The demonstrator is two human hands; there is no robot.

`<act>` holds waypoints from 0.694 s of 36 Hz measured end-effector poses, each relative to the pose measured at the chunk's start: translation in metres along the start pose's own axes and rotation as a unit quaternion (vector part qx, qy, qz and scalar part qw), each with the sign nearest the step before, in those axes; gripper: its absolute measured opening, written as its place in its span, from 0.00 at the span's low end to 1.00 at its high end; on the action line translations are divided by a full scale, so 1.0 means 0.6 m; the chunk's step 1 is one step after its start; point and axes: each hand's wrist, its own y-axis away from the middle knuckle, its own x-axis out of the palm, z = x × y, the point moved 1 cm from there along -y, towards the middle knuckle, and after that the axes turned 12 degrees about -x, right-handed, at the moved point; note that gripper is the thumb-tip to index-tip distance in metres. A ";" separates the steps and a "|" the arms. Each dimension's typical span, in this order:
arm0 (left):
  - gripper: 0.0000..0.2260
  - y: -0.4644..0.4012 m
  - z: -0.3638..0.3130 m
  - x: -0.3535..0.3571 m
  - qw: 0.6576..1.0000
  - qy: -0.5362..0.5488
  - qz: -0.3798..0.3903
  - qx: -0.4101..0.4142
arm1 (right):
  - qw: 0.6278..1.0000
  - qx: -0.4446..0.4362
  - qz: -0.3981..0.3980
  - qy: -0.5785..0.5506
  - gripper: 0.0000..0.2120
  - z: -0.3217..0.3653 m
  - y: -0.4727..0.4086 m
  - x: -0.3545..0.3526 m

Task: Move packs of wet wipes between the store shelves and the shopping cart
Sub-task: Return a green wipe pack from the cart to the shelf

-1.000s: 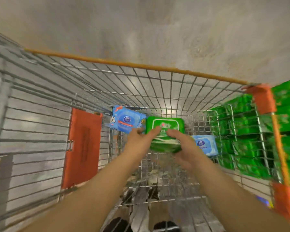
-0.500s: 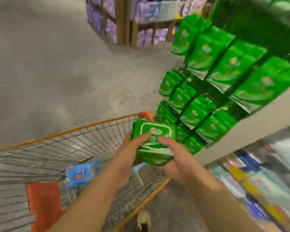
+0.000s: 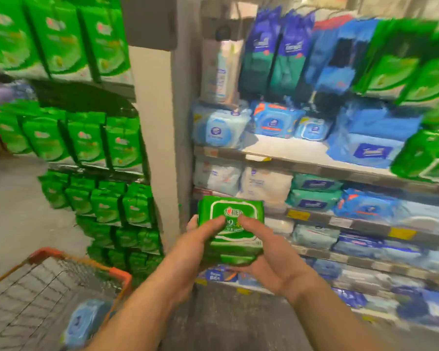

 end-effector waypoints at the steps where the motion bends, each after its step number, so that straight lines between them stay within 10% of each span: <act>1: 0.15 -0.012 0.005 0.041 1.000 -0.019 0.014 -0.002 | 1.000 -0.008 -0.021 0.007 0.22 0.020 0.012 -0.036; 13: 0.20 -0.100 0.074 0.468 0.979 -0.132 0.146 -0.051 | 0.976 -0.094 -0.196 0.018 0.30 0.195 0.166 -0.389; 25: 0.27 -0.139 0.111 0.739 0.939 -0.221 0.259 -0.047 | 0.946 -0.128 -0.296 -0.032 0.14 0.306 0.248 -0.605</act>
